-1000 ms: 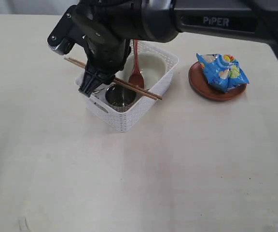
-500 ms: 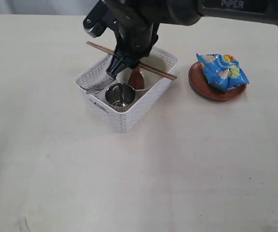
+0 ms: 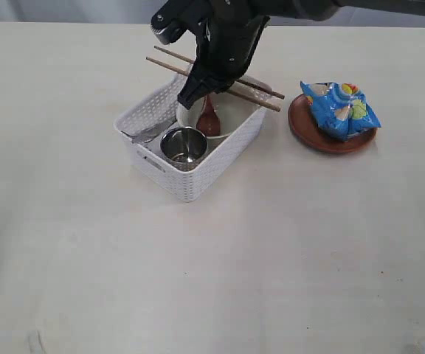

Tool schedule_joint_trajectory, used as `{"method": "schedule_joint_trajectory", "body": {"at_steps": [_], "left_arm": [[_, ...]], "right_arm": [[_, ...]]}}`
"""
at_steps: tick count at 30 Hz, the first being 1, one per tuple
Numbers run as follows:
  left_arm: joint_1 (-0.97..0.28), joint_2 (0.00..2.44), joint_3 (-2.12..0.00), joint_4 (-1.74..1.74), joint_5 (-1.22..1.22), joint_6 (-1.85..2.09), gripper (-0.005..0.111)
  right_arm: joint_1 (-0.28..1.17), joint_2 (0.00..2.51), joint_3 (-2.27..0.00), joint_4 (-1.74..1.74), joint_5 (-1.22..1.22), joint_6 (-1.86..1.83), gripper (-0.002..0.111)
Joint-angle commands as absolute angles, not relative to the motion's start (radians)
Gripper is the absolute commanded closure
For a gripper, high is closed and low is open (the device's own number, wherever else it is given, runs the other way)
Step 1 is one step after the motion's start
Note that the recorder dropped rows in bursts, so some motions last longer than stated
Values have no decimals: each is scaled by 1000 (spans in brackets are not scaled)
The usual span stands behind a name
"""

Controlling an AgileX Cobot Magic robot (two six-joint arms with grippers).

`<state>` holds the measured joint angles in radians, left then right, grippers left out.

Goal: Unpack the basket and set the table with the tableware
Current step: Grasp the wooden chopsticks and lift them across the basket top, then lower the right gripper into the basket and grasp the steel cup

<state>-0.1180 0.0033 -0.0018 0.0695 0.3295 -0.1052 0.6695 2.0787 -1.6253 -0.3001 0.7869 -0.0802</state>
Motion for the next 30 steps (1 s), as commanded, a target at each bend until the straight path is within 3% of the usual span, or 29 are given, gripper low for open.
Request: {"method": "schedule_joint_trajectory", "body": {"at_steps": [1,15,16,19,21,30], "left_arm": [[-125,0,0,74,325,-104,107],[-125,0,0,74,325,-104,107],[-125,0,0,74,325,-104,107],[-125,0,0,74,325,-104,107],[-125,0,0,74,325,-104,107],[-125,0,0,74,325,-104,107]], "right_arm": [[644,2078,-1627,-267,774,-96,109],[644,2055,-1627,-230,771,-181,108],[644,2045,-1627,-230,769,-181,103],[644,2026,-1627,-230,771,-184,75],[644,2026,-1627,-230,784,-184,64],[668,1966,-1627,-206,824,-181,63]]}}
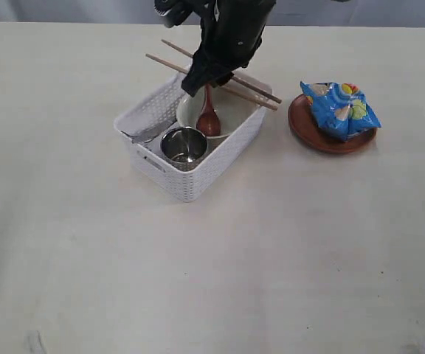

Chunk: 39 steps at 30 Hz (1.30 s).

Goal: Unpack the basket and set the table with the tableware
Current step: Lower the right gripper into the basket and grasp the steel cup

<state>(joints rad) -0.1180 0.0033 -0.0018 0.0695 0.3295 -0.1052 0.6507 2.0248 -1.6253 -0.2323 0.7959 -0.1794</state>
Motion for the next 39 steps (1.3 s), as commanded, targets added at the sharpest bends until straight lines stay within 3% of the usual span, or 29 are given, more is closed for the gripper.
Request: {"method": "schedule_joint_trajectory", "body": {"at_steps": [1,8,12,27,29,34,39], "left_arm": [[-125,0,0,74,325,-104,107],[-125,0,0,74,325,-104,107],[-125,0,0,74,325,-104,107],[-125,0,0,74,325,-104,107],[-125,0,0,74,325,-104,107],[-125,0,0,74,325,-104,107],[-125,0,0,74,325,-104,107]], "right_arm": [[679,1945,-1627,-186,842,-183,63],[707,1877,-1627,182,1202,-293,65],[699,1929,-1627,191,1088,-264,65],[697,2094,-1627,67,1023,-227,65],[697,2094,-1627,62,1010,-227,71],[697,2094,-1627,53,996,-267,109],[699,2094,-1628,53,996,-276,109]]}}
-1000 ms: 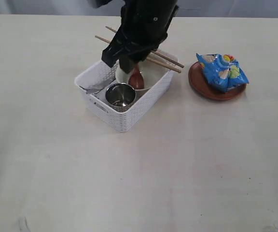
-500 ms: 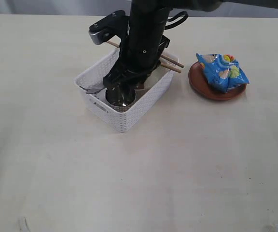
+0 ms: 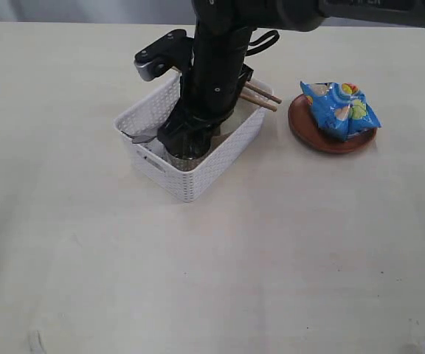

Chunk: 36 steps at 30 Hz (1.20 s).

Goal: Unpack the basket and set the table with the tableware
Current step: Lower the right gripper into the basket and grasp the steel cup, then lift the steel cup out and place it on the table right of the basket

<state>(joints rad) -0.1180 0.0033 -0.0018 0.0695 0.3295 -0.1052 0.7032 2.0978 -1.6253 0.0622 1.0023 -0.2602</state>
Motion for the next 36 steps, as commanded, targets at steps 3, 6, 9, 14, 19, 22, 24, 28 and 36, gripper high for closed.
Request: {"method": "schedule_joint_trajectory", "body": {"at_steps": [3,6,9,14,19,22,24,28,36], "left_arm": [[-125,0,0,74,325,-104,107],[-125,0,0,74,325,-104,107],[-125,0,0,74,325,-104,107],[-125,0,0,74,325,-104,107],[-125,0,0,74,325,-104,107],[-125,0,0,74,325,-104,107],[-125,0,0,74,325,-104,107],[-125,0,0,74,325,-104,107],[-125,0,0,74,325,-104,107]], "right_arm": [[699,2074,-1628,53,994,-276,109],[699,2037,-1628,53,988,-276,109],[699,1997,-1628,53,992,-276,109],[699,1920,-1628,55,1028,-276,109],[699,1824,-1628,51,1102,-267,109],[699,1763,-1626,24,1184,-241,109],[699,1725,-1626,13,1221,-220,109],[699,1624,-1565,13,1221,-206,109],[699,1570,-1209,21,1079,-171,109]]}}
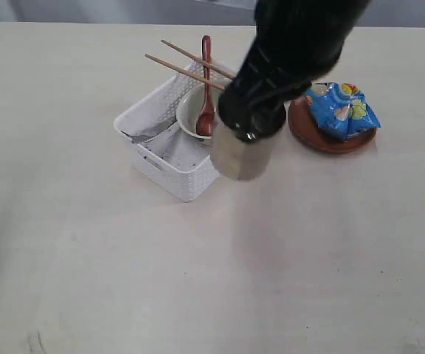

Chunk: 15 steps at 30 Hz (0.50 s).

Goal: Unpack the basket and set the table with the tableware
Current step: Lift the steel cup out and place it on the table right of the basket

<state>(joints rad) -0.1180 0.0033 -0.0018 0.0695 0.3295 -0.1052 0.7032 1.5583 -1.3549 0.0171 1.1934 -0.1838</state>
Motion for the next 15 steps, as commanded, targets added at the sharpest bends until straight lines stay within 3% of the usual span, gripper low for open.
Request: {"method": "schedule_joint_trajectory", "body": {"at_steps": [1,15], "left_arm": [[-125,0,0,74,325,-104,107],[-125,0,0,74,325,-104,107]], "right_arm": [[699,1582,-1175,26,1037,-169,109],[699,1796,-1091,-139,759,-14,109]]}}
